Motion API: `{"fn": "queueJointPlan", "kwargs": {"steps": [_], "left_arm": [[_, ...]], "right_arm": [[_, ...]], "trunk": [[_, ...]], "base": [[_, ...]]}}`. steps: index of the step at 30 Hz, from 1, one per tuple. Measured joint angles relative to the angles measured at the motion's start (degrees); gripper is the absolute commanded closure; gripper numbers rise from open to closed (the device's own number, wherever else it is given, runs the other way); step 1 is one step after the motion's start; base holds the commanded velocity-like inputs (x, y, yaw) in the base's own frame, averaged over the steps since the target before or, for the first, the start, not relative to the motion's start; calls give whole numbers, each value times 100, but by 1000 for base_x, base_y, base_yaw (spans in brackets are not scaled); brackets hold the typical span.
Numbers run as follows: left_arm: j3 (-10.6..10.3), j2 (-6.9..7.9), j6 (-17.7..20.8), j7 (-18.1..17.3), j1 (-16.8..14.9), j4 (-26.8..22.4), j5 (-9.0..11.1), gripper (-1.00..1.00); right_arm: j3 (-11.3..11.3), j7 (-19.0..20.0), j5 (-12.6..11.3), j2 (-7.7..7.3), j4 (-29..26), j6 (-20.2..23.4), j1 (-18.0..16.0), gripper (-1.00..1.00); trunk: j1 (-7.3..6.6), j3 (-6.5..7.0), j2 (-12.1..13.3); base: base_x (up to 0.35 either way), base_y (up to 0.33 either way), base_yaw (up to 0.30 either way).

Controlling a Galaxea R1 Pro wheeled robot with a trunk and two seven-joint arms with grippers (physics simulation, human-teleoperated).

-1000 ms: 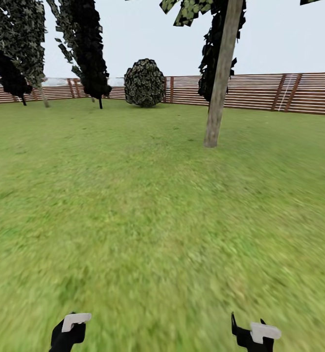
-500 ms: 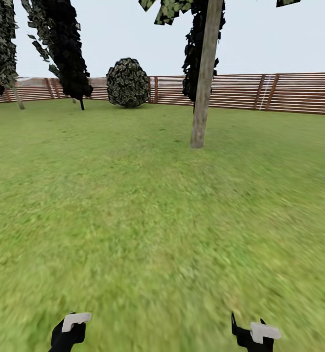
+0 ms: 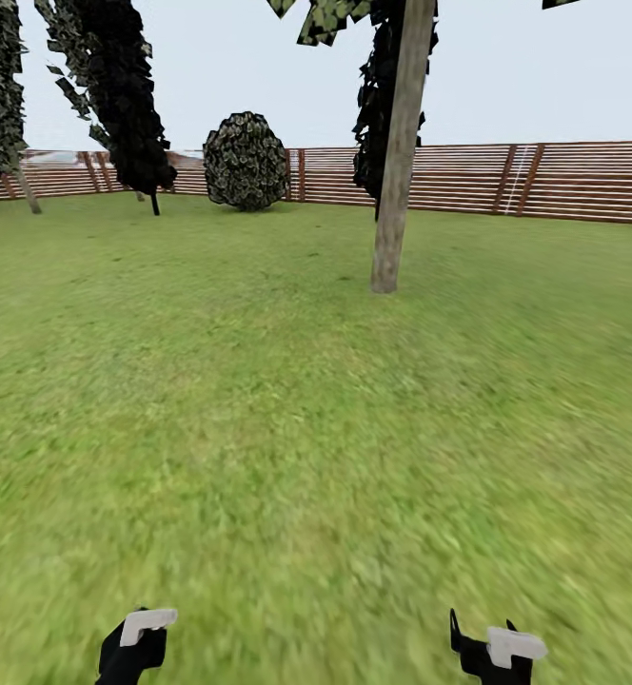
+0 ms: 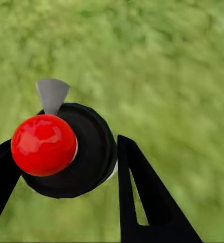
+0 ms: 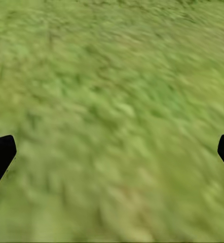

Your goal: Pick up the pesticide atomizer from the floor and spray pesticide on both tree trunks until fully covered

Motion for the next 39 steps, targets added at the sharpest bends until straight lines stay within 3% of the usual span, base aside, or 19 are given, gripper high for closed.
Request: {"fn": "queueJointPlan", "kwargs": {"steps": [33, 39], "left_arm": [[-3, 1, 0, -1, 0, 0, 0, 100], [-3, 1, -1, -2, -2, 2, 0, 100]], "right_arm": [[-7, 0, 0, -9, -5, 0, 0, -100], [-3, -1, 0, -9, -5, 1, 1, -100]], "trunk": [[0, 0, 0], [0, 0, 0]], "base": [[338, 0, 0], [338, 0, -180]]}}
